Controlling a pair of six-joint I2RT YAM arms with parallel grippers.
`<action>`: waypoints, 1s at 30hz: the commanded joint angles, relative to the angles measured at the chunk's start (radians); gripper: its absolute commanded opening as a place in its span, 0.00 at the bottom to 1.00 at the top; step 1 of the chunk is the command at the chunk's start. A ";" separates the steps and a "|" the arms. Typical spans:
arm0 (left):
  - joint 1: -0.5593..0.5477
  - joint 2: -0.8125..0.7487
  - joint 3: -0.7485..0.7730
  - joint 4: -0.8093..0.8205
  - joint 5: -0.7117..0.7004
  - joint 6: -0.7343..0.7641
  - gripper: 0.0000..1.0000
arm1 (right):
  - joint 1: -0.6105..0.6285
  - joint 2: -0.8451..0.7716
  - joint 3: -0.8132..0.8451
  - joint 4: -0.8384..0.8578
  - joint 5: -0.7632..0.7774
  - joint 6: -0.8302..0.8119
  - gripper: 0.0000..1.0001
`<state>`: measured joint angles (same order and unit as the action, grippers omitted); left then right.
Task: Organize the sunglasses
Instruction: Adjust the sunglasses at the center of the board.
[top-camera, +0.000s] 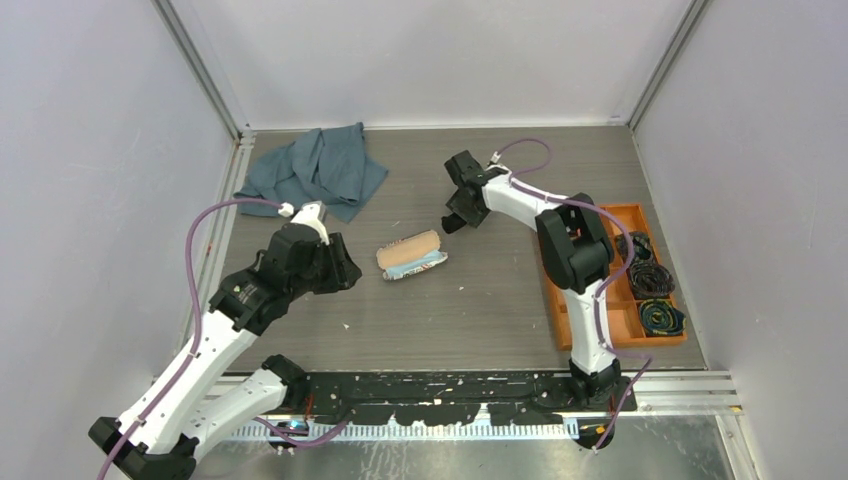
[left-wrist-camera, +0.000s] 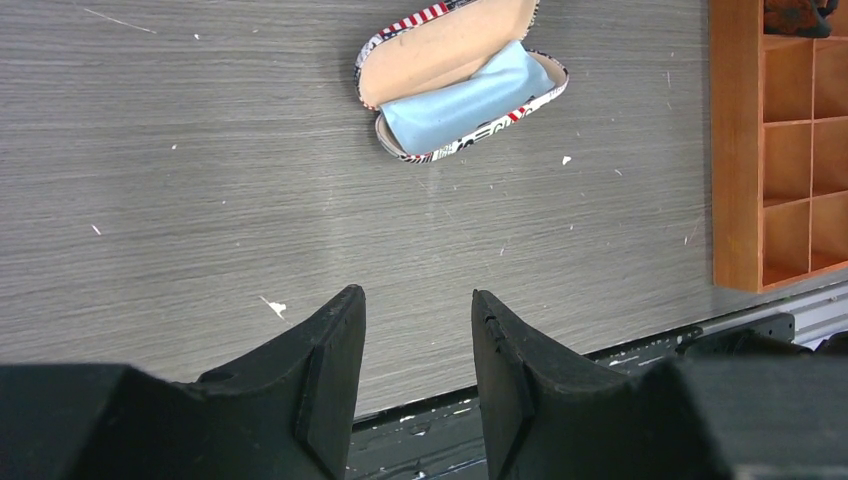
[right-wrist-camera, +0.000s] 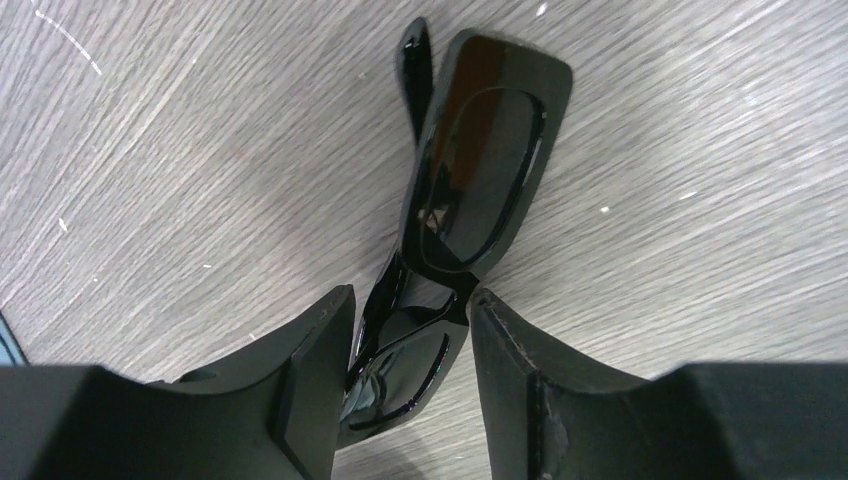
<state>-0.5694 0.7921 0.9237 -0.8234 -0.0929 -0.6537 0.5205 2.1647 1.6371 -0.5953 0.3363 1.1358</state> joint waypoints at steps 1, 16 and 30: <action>-0.001 -0.017 -0.006 0.010 0.009 0.001 0.45 | -0.061 -0.046 -0.100 0.028 -0.043 -0.067 0.52; -0.001 0.032 0.008 0.045 0.052 0.004 0.45 | -0.108 -0.001 0.026 -0.113 -0.087 -0.297 0.50; -0.001 0.044 0.013 0.052 0.063 0.002 0.44 | -0.054 0.032 0.029 -0.080 -0.118 -0.274 0.43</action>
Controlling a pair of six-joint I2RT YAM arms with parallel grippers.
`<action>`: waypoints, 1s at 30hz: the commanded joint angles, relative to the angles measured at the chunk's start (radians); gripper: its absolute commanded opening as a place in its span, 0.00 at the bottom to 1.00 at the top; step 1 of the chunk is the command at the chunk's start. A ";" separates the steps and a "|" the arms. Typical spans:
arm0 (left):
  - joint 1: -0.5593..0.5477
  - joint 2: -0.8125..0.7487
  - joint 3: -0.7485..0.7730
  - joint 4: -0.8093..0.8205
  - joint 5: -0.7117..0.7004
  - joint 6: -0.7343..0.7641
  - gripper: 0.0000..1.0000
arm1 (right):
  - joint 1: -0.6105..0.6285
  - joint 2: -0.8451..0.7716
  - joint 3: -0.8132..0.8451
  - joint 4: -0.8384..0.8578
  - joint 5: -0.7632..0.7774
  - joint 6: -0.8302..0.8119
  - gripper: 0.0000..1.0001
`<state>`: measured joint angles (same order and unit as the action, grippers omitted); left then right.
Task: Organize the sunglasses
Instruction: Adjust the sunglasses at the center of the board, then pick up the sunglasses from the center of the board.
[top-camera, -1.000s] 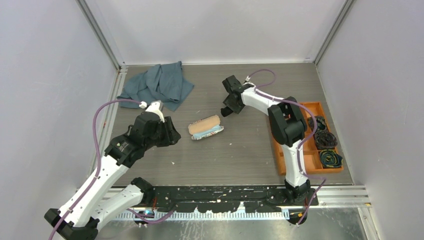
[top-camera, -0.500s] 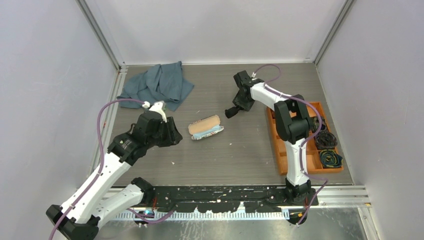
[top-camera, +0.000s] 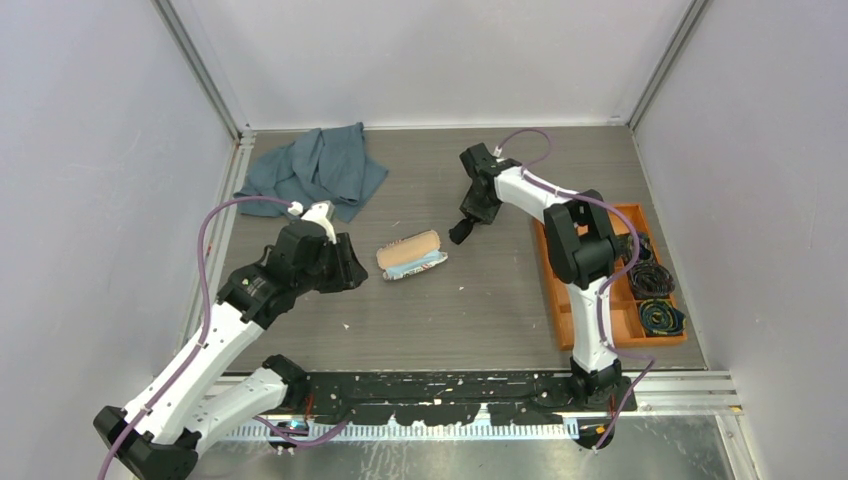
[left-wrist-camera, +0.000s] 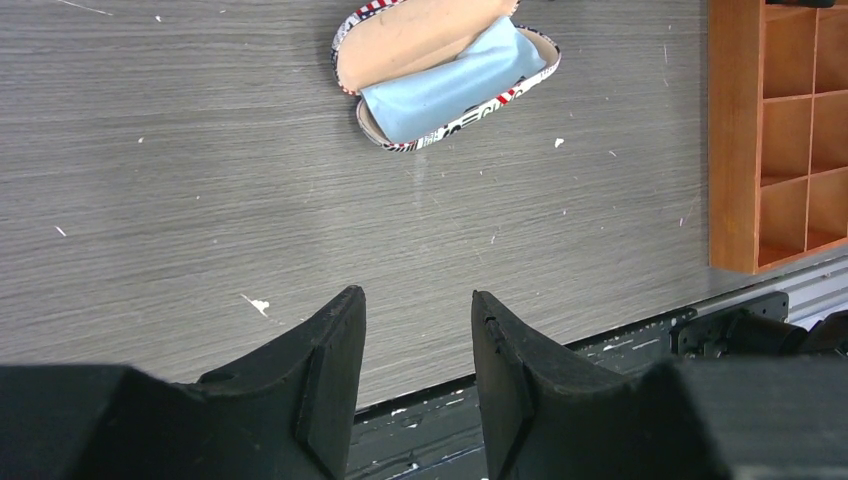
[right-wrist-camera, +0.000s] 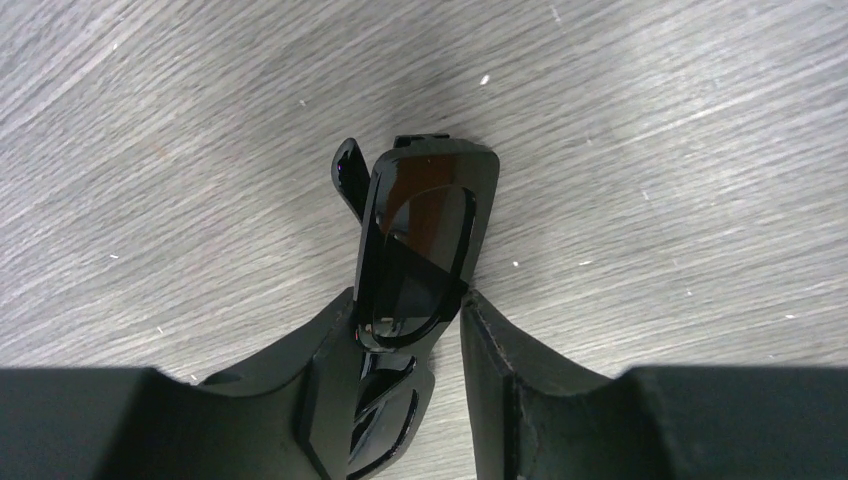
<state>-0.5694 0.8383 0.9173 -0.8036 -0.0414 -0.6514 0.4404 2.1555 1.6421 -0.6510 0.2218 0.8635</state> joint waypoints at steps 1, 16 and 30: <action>-0.001 -0.004 0.018 0.031 0.011 -0.001 0.44 | 0.029 0.042 0.030 -0.031 0.005 -0.002 0.42; -0.001 -0.025 0.007 0.015 0.005 -0.004 0.45 | 0.077 0.080 0.105 -0.084 0.047 0.017 0.44; 0.000 -0.041 -0.010 0.016 0.019 -0.019 0.45 | 0.084 -0.051 0.086 -0.047 -0.004 -0.240 0.16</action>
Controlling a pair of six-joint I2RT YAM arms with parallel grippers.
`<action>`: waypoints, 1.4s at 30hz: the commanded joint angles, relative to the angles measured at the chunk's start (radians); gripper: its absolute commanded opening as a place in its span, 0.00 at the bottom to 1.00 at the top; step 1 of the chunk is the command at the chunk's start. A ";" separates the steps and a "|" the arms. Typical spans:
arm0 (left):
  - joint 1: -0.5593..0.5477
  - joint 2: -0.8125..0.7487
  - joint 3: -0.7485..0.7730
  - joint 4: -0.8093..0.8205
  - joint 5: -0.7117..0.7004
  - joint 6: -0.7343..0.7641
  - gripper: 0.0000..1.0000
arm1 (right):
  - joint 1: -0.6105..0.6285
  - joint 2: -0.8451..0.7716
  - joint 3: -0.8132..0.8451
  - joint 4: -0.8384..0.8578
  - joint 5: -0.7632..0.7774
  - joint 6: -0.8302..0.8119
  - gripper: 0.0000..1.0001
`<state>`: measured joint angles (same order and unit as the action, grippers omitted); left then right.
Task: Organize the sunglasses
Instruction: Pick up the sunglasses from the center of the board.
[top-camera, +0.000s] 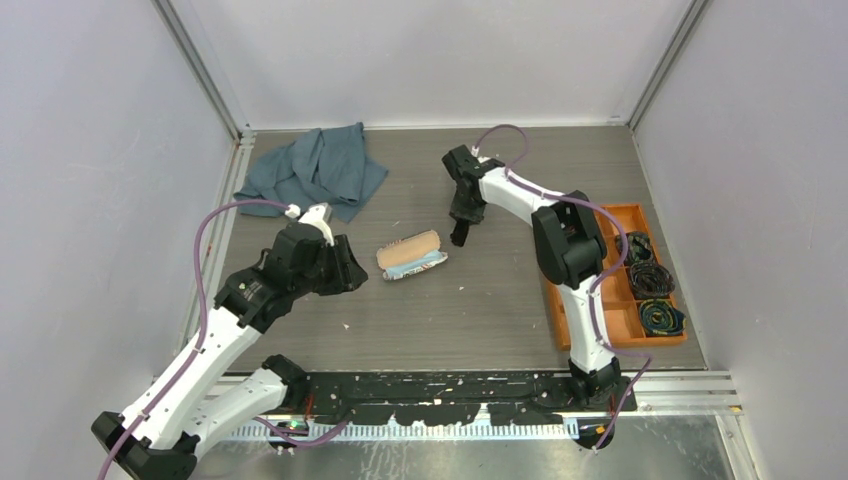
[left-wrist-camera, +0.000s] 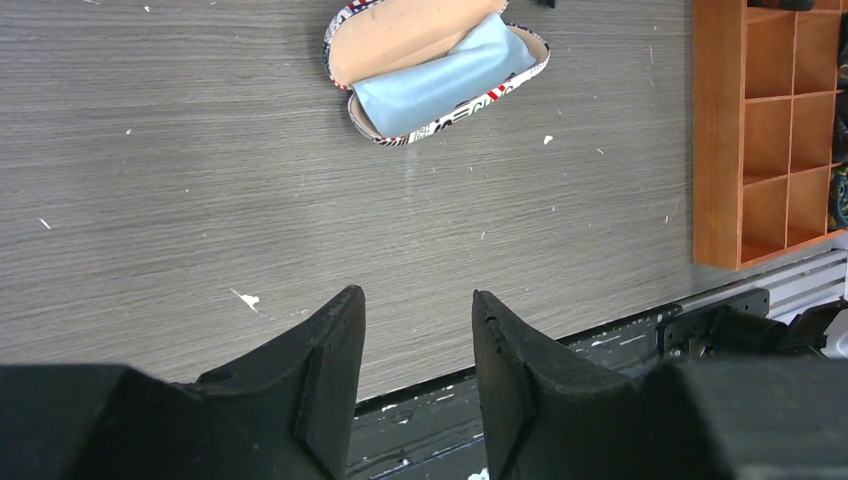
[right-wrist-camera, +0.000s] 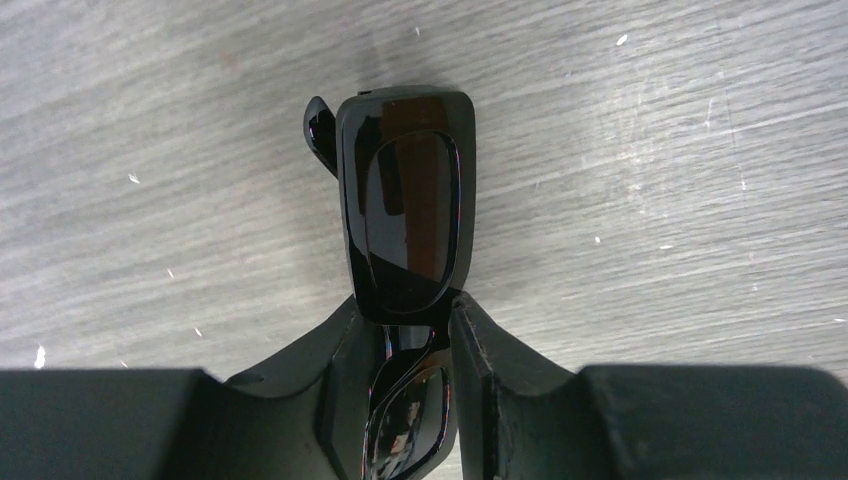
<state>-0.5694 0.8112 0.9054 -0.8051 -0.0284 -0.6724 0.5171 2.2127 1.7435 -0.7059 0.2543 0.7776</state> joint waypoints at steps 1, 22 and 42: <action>-0.001 -0.012 0.001 0.018 0.007 0.000 0.45 | 0.007 -0.124 -0.019 0.004 -0.042 -0.191 0.15; 0.050 0.034 0.120 -0.139 -0.084 -0.003 0.47 | 0.185 -0.592 -0.471 0.375 -0.205 -1.038 0.12; 0.201 0.013 0.131 -0.228 -0.073 0.005 0.47 | 0.325 -0.357 -0.364 0.466 -0.458 -1.492 0.10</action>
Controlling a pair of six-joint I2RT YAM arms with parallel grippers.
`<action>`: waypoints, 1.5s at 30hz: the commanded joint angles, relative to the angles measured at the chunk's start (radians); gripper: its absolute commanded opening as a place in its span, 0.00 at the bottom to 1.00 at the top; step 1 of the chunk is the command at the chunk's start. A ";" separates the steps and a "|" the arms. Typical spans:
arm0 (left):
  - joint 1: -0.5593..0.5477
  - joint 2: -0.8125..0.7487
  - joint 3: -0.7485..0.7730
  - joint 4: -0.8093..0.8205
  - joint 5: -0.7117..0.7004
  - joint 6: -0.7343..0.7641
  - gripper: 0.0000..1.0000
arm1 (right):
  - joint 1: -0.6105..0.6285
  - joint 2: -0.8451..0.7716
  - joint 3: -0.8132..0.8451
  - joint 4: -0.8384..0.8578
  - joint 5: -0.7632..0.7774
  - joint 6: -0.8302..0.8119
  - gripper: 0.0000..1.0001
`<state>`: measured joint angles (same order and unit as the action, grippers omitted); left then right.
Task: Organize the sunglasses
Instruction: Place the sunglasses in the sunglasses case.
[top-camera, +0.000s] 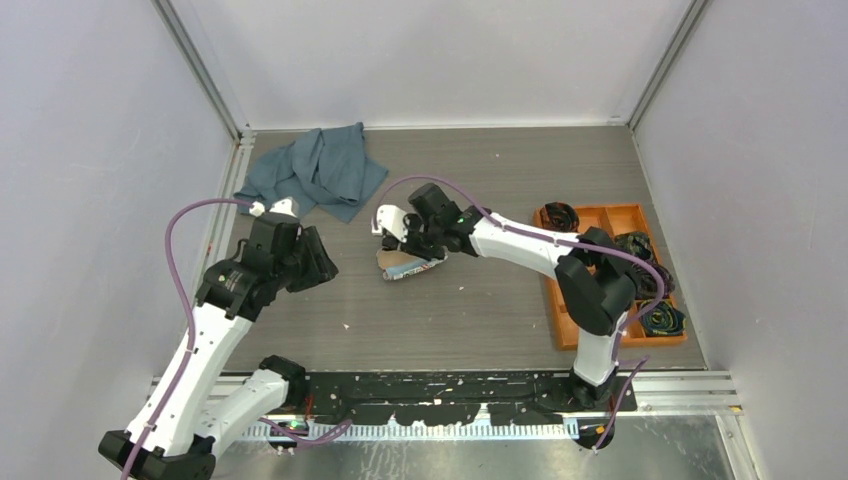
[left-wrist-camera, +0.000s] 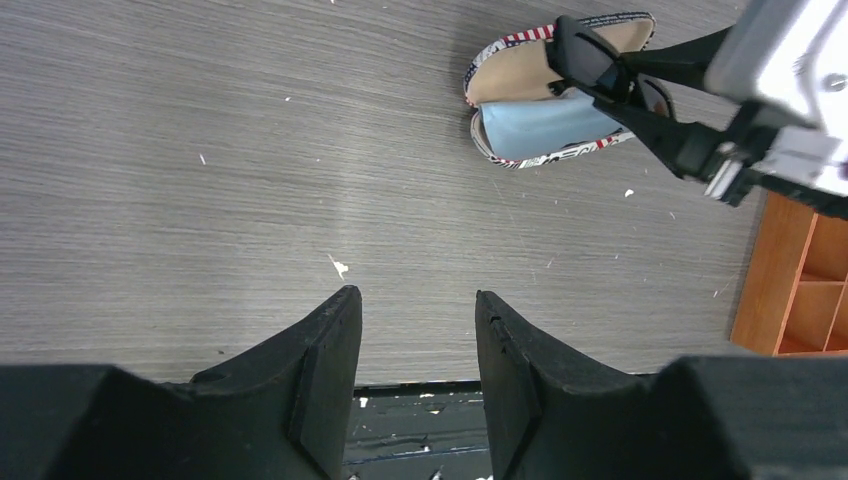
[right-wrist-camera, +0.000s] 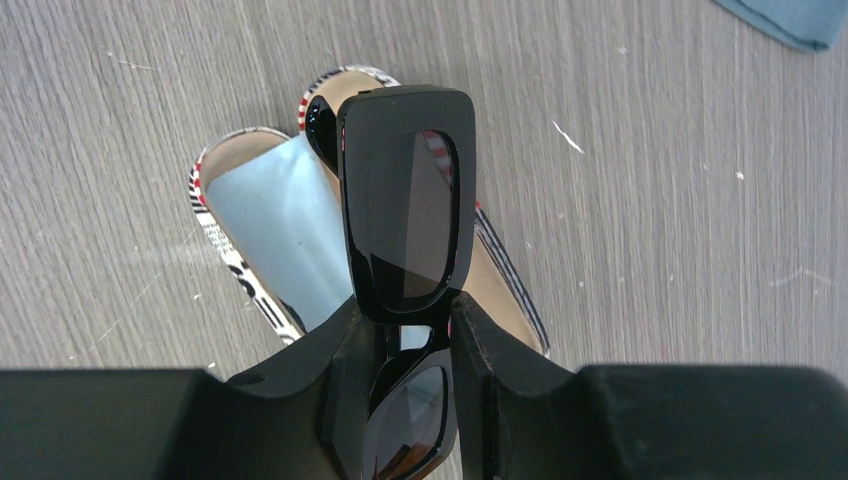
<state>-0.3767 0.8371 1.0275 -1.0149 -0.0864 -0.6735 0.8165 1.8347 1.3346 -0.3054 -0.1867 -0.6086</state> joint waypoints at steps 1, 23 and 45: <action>0.009 -0.011 0.013 -0.025 -0.018 0.007 0.47 | 0.025 0.030 0.042 0.073 -0.016 -0.113 0.10; 0.010 0.066 -0.067 0.080 0.119 -0.012 0.48 | 0.050 0.003 -0.087 0.011 0.002 -0.144 0.12; 0.010 0.088 -0.090 0.133 0.188 -0.015 0.48 | 0.133 0.011 -0.214 0.253 0.248 -0.256 0.13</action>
<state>-0.3717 0.9447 0.9440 -0.9161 0.0795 -0.6815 0.9375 1.8851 1.1496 -0.1562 -0.0021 -0.8379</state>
